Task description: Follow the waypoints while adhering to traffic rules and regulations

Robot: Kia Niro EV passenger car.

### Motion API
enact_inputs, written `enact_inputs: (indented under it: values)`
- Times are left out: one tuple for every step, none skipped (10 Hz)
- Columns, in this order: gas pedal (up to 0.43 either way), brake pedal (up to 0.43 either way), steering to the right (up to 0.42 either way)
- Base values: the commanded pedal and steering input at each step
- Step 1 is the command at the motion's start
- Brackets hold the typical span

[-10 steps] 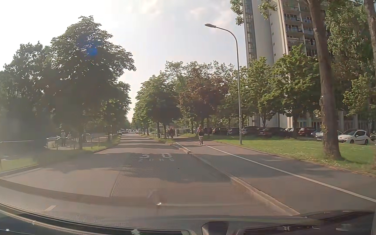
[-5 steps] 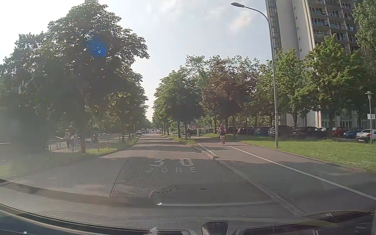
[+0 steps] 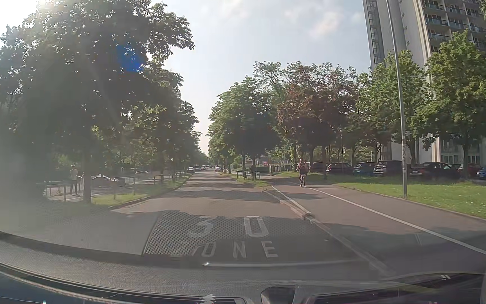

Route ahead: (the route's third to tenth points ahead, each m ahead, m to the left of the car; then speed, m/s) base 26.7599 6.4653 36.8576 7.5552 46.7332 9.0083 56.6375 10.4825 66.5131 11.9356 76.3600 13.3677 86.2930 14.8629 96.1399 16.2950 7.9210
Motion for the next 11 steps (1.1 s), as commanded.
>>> enact_inputs:
  values:
    - [0.13,0.0,-0.023]
    - [0.11,0.0,-0.022]
    - [0.087,0.0,-0.023]
    - [0.0,0.0,-0.024]
    - [0.0,0.0,-0.022]
    - [0.0,0.0,-0.021]
    - [0.0,0.0,-0.023]
    - [0.0,0.0,-0.023]
    - [0.0,0.0,-0.02]
    - [0.0,0.0,-0.018]
    - [0.0,0.0,-0.017]
